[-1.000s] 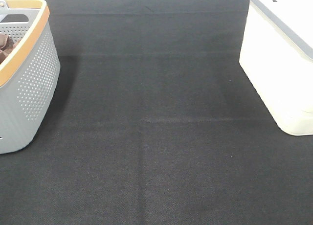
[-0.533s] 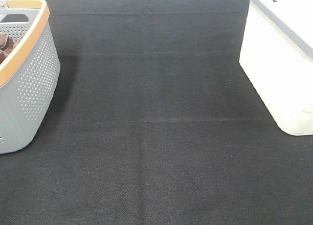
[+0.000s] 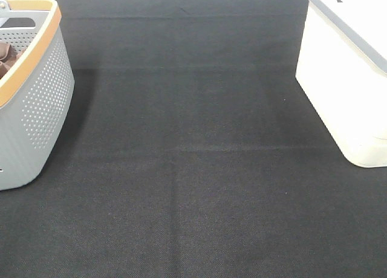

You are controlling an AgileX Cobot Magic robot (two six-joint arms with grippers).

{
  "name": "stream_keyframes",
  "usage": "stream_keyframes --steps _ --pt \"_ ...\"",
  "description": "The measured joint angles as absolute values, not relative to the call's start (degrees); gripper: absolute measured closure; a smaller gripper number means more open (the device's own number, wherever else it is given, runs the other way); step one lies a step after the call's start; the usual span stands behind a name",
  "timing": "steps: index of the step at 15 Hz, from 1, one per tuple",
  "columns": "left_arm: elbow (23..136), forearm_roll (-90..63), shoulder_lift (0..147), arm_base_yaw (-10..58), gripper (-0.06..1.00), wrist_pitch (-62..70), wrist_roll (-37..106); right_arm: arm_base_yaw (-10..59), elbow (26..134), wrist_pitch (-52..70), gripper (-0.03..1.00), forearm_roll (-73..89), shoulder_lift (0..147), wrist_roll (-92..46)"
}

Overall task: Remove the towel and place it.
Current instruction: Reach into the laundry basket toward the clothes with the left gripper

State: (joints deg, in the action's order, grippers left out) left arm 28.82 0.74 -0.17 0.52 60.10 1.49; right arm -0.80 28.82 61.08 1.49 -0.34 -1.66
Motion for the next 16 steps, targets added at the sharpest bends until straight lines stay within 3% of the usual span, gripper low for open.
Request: stream_keyframes --steps 5,6,10,16 --pt "32.0 5.9 11.0 0.5 0.21 49.4 -2.1 -0.8 28.8 61.1 0.19 1.5 -0.3 -1.7" --pt "33.8 10.9 19.5 0.5 0.21 45.3 -8.4 -0.8 28.8 61.1 0.19 1.5 -0.3 -1.7" --pt "39.5 18.4 32.8 0.5 0.21 45.1 -16.8 -0.8 28.8 61.1 0.19 1.5 -0.3 -1.7" --pt "58.3 20.9 62.4 0.5 0.21 51.5 -18.0 -0.8 28.8 61.1 0.19 1.5 -0.3 -1.7"
